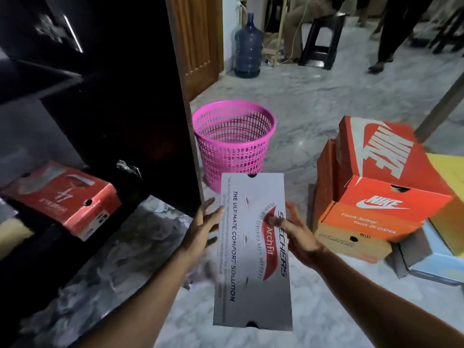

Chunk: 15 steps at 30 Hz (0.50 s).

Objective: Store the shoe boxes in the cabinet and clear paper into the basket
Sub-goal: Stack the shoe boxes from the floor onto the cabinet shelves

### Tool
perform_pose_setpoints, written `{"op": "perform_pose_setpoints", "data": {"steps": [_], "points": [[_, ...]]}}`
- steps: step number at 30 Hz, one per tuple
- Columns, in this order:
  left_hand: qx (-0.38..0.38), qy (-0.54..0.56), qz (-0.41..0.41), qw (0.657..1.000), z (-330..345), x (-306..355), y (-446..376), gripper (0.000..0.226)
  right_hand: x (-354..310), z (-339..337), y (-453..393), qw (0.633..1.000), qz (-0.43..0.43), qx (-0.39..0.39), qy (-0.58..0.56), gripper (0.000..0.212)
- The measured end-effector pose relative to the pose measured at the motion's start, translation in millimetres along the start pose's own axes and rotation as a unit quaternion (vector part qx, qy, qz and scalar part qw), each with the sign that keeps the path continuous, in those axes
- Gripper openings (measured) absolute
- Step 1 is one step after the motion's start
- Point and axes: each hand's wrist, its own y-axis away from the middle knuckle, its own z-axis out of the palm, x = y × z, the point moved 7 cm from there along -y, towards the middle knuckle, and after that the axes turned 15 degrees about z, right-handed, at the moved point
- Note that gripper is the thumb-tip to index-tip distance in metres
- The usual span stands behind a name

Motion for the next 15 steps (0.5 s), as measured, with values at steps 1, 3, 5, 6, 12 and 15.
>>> {"op": "perform_pose_setpoints", "data": {"steps": [1, 3, 5, 6, 12, 15], "points": [[0.005, 0.008, 0.008, 1.0, -5.0, 9.2, 2.6, 0.082, -0.5, 11.6, 4.6, 1.0, 0.0, -0.017, 0.015, 0.093], [0.006, 0.016, 0.018, 1.0, -15.7, 20.1, 11.0, 0.076, -2.3, 34.4, 11.9, 0.998, 0.0, -0.046, 0.053, 0.099], [0.02, 0.022, 0.009, 1.0, -37.2, 22.3, 22.1, 0.074, -7.4, 61.5, 16.0, 0.993, -0.002, -0.075, 0.093, 0.103], [0.031, 0.016, 0.004, 0.999, -50.6, 25.2, 29.5, 0.076, -11.0, 75.9, 16.1, 0.99, -0.005, -0.092, 0.109, 0.104], [0.124, -0.017, 0.008, 0.992, -137.6, 41.2, 56.2, 0.086, -37.1, 166.4, 9.7, 0.961, -0.004, -0.178, 0.21, 0.12], [0.192, -0.033, 0.024, 0.981, -175.0, 70.9, 64.1, 0.063, -37.8, 198.6, 0.2, 0.951, 0.027, -0.205, 0.231, 0.135]]}}
